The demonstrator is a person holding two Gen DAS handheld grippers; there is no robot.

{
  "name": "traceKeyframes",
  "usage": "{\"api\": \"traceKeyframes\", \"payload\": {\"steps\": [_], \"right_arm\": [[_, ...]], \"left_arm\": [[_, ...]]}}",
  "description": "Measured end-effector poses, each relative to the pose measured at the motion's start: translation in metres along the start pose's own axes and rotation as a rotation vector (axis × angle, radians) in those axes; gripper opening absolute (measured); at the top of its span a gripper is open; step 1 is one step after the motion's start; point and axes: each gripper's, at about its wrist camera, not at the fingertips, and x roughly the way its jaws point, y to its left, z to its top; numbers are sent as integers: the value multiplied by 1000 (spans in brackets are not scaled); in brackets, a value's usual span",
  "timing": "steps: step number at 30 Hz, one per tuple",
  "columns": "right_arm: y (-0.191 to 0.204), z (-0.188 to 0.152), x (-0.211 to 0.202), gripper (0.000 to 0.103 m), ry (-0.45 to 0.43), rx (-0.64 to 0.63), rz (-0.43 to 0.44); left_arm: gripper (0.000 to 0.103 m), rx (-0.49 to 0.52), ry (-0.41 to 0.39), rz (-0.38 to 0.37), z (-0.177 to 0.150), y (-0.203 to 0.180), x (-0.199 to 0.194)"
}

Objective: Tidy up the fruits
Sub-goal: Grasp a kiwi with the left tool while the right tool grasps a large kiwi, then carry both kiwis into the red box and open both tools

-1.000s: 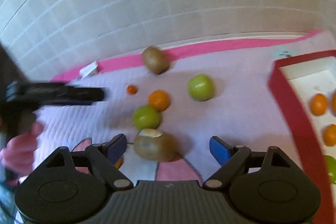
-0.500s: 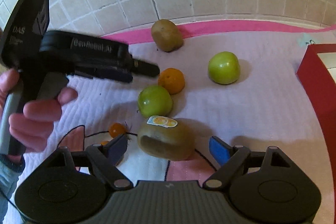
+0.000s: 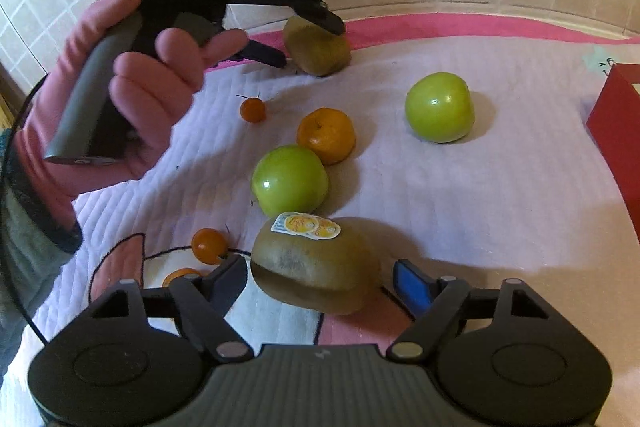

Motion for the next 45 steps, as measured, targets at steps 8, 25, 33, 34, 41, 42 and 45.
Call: {"api": "traceKeyframes", "payload": {"steps": [8, 25, 33, 34, 41, 42, 45], "right_arm": [[1, 3, 4, 71, -16, 6, 3], [-10, -14, -53, 69, -120, 14, 3], [-48, -33, -135, 69, -249, 76, -62], [-55, -34, -144, 69, -263, 88, -75], [-129, -42, -203, 69, -352, 238, -241], [-141, -43, -208, 69, -354, 264, -266], [-184, -46, -222, 69, -377, 356, -303]], "left_arm": [[77, 26, -13, 17, 1, -12, 11], [66, 101, -103, 14, -26, -35, -42], [66, 222, -176, -104, -51, -104, -101], [66, 245, -178, -124, -55, -118, -104], [66, 361, -149, -258, -74, -213, -91], [66, 376, -138, -269, -78, -223, -86], [66, 413, -90, -281, -85, -256, -60]]}}
